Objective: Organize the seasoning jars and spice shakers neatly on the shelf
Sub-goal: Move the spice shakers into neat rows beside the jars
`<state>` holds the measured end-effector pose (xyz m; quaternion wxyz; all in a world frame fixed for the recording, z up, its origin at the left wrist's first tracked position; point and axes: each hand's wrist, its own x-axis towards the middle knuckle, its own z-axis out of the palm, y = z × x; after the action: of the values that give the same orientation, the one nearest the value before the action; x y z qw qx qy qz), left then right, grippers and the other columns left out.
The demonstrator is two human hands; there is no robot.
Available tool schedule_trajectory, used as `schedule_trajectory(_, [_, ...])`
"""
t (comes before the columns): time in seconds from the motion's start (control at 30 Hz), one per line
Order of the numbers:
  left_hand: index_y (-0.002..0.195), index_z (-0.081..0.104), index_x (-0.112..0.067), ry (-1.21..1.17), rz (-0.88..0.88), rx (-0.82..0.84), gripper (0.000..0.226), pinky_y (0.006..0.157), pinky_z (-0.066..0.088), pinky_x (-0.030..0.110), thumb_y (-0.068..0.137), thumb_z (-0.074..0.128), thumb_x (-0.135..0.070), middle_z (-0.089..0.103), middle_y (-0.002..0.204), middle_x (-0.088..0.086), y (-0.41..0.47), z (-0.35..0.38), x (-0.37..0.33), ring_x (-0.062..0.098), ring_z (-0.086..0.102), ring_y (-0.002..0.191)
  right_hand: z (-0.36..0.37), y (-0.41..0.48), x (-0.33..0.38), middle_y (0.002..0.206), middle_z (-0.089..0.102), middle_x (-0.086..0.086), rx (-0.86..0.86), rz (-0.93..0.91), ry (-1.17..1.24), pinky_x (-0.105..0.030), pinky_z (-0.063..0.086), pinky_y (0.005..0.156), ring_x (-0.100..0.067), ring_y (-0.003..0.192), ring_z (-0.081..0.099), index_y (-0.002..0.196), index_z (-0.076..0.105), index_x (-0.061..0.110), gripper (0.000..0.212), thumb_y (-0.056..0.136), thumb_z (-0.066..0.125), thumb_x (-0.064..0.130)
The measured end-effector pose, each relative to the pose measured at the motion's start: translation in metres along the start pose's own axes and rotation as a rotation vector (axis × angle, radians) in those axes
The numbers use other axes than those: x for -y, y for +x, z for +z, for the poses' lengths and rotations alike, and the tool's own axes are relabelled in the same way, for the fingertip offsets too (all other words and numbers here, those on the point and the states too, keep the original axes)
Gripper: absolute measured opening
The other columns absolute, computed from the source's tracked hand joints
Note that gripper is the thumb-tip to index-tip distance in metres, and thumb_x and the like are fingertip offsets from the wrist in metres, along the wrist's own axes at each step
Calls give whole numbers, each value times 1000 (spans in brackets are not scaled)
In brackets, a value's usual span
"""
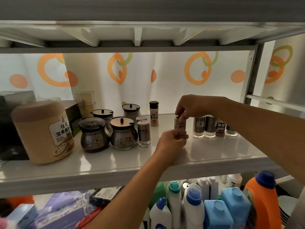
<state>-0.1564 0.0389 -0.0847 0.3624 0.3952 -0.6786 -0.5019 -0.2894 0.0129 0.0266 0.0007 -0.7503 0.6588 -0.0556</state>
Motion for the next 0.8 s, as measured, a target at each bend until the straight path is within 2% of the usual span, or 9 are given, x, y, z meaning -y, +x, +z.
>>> schedule_trajectory(0.2, [124,63,-18,36,-29,-14,33,98,47,29,92,58,-10,62,127,2,-2,-17,1,18,59,112,6,14,14,109,71,-2,-26,-26,19,-31,50,86,-17,97,62,113,71,10,32,83,73,22])
schedule_trajectory(0.37, [125,62,-17,-25,-25,-39,35,105,45,37,91,60,-11,61,129,3,-5,-25,6,18,58,112,11,25,27,108,72,-4,-68,-57,37,-34,51,87,-18,96,63,110,72,10,29,83,73,21])
schedule_trajectory(0.47, [130,59,-16,-47,-21,-52,39,103,44,31,91,60,-12,60,131,3,-7,-24,6,18,57,115,12,30,31,108,72,-3,-72,-69,46,-34,52,87,-20,99,64,107,74,10,28,82,74,21])
schedule_trajectory(0.53, [131,58,-16,-57,-21,-58,40,103,44,32,91,60,-14,59,132,3,-7,-24,6,18,57,115,12,33,32,107,72,-3,-74,-72,53,-36,53,88,-20,98,64,106,74,10,28,81,75,22])
schedule_trajectory(0.67, [130,58,-19,-69,-33,-54,38,103,43,34,92,59,-16,58,132,2,-8,-25,7,19,54,115,9,34,28,108,71,-3,-42,-50,85,-38,53,91,-19,98,64,113,70,11,34,82,74,22])
schedule_trajectory(0.8, [127,61,-20,-72,-38,-53,35,104,42,35,92,59,-15,59,132,2,-7,-25,7,20,54,117,6,31,20,114,68,-7,88,13,239,-32,57,87,-21,102,66,126,60,8,48,81,75,17])
